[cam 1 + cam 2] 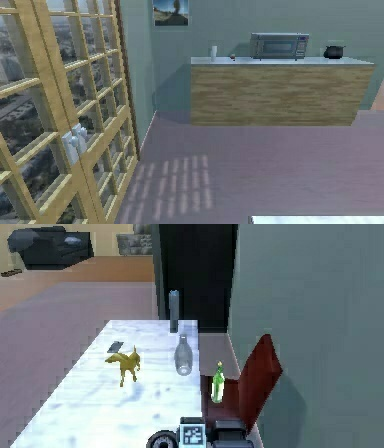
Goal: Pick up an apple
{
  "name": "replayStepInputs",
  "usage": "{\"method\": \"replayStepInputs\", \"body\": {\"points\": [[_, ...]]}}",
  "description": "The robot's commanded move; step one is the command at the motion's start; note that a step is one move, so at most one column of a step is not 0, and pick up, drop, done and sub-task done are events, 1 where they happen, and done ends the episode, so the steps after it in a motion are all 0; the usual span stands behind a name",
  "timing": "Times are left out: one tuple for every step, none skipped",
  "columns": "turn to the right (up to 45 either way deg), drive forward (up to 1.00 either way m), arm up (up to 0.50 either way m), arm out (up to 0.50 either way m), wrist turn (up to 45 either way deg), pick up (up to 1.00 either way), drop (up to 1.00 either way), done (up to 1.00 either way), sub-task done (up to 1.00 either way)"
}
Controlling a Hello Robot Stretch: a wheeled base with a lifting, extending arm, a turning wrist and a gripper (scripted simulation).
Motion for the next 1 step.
{"method": "replayStepInputs", "body": {"points": [[0.0,0.0,0.0,0.0,45.0,0.0,0.0,0.0,0.0]]}}
